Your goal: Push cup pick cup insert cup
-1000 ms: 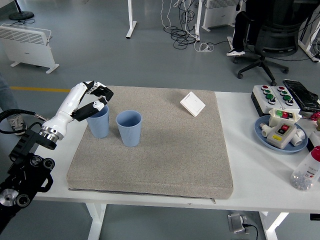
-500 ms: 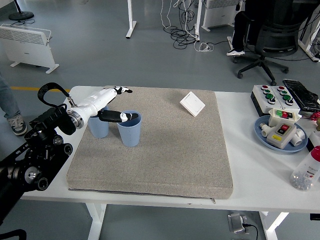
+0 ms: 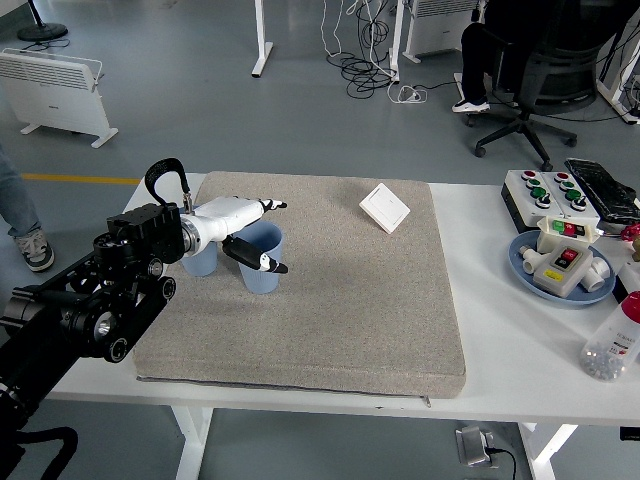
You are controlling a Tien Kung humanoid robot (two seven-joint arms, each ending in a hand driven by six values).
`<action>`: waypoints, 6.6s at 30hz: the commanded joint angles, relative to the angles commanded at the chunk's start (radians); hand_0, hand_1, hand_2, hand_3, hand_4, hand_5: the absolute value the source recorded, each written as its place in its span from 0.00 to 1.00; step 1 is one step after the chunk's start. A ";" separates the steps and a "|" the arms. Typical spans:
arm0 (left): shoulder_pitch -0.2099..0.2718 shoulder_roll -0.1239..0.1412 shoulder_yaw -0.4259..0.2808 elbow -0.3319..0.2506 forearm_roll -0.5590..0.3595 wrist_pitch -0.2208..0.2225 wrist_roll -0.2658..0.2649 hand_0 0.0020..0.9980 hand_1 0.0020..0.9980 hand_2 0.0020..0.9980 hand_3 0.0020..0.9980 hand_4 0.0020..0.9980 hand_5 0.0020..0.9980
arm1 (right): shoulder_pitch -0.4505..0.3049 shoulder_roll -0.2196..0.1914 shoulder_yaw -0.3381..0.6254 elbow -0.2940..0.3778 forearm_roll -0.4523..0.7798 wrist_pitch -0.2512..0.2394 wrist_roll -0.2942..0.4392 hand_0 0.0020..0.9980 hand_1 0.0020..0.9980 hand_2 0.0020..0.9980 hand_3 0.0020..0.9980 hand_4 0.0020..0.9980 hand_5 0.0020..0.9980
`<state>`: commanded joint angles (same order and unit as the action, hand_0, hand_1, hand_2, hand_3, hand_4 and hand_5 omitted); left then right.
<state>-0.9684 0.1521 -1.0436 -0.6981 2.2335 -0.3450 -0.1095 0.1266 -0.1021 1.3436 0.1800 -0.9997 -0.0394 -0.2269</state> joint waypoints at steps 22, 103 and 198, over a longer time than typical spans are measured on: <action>-0.064 -0.031 0.017 0.133 0.035 -0.003 -0.029 0.73 0.83 0.96 0.89 0.83 0.26 | 0.009 -0.004 -0.006 0.000 -0.002 -0.001 -0.001 0.76 0.67 0.69 0.57 0.10 0.47; -0.202 0.228 -0.064 -0.058 -0.010 -0.246 0.093 0.52 0.43 0.41 0.43 0.34 0.00 | -0.011 -0.008 0.004 0.000 0.007 -0.005 0.001 0.76 0.67 0.68 0.57 0.11 0.47; 0.157 0.209 -0.351 -0.302 -0.929 0.275 0.153 0.81 0.86 0.93 0.83 0.61 1.00 | -0.014 -0.002 0.023 0.000 0.019 -0.006 0.006 0.76 0.67 0.69 0.56 0.10 0.47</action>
<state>-0.8116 0.3608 -1.3947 -1.0004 1.3042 -0.0698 0.0438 0.1125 -0.1037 1.3666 0.1800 -0.9804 -0.0453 -0.2208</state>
